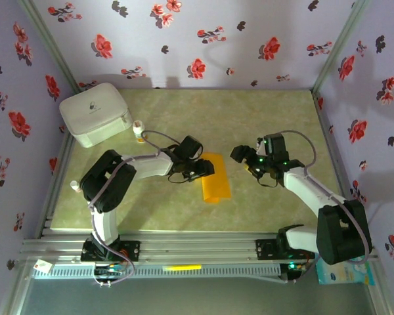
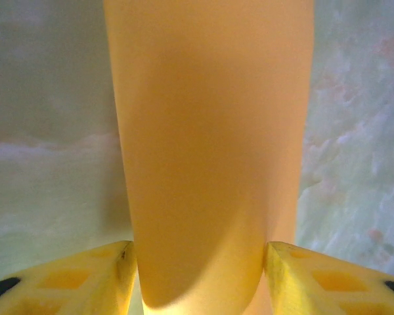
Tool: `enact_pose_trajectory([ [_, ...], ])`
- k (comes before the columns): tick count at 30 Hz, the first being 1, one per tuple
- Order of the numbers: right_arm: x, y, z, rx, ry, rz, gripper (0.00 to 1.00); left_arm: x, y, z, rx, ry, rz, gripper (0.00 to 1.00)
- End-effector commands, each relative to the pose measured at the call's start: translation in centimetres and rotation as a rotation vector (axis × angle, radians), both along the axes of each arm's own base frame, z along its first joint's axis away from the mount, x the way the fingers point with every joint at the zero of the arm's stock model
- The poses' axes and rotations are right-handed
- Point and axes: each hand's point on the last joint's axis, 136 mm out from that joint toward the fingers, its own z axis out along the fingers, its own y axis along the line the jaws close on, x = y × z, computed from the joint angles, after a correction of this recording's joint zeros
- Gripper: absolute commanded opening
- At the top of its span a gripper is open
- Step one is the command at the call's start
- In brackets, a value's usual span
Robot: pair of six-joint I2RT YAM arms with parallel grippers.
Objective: Fold a paper plane with a square sheet of paper (pick it up from the middle)
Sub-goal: First fold the square sheet of paper in half at the center of the table.
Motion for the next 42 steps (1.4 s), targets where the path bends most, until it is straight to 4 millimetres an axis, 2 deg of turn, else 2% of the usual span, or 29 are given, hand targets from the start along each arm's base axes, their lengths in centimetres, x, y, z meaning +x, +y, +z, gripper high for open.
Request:
enact_pose_trajectory([
  [1, -0.1, 0.7, -0.1, 0.0, 0.001, 0.028, 0.86, 0.7, 0.9, 2.0, 0.048, -0.068, 0.0, 0.55],
  [10, -0.4, 1.5, -1.2, -0.014, 0.031, 0.054, 0.86, 0.3, 1.8, 2.3, 0.087, -0.083, -0.021, 0.51],
  [20, -0.7, 2.4, -1.6, -0.021, 0.04, 0.085, 0.85, 0.1, 2.8, 0.9, 0.177, -0.06, -0.045, 0.49],
  [42, -0.9, 2.4, -3.1, -0.039, 0.076, 0.076, 0.85, -0.4, 3.5, -1.2, 0.277, -0.009, -0.114, 0.49],
])
